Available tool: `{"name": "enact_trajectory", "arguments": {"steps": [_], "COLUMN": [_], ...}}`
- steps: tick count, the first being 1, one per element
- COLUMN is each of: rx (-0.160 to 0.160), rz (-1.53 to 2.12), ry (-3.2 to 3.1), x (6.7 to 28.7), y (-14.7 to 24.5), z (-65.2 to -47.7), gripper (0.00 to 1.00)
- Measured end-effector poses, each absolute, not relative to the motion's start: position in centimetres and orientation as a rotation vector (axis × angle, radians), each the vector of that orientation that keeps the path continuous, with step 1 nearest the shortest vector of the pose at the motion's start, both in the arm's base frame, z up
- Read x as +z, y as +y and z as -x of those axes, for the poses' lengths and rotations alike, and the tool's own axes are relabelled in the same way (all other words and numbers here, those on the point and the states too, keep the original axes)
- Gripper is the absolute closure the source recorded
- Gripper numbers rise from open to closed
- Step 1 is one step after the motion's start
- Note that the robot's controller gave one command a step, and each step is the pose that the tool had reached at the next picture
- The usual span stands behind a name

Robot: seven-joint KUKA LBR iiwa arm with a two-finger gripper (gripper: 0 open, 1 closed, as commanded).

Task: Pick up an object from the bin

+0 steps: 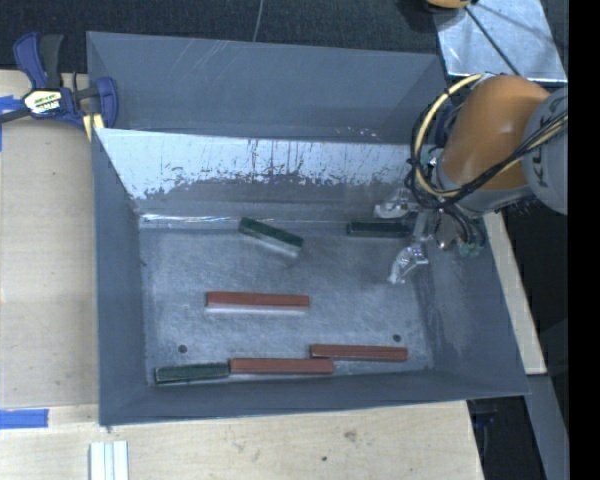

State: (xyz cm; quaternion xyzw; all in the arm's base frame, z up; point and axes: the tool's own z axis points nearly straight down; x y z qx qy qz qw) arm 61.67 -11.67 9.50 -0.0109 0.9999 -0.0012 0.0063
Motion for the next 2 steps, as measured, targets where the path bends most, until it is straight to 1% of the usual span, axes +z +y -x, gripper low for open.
{"name": "enact_trajectory", "arguments": {"steps": [1, 2], "rx": [-0.004, 0.009], "rz": [0.028, 0.428], "ry": [3.131, 3.099], "x": [9.7, 7.6], "y": [-11.8, -15.0], "z": [-61.6, -63.0], "gripper": [0.0, 1.0]}}
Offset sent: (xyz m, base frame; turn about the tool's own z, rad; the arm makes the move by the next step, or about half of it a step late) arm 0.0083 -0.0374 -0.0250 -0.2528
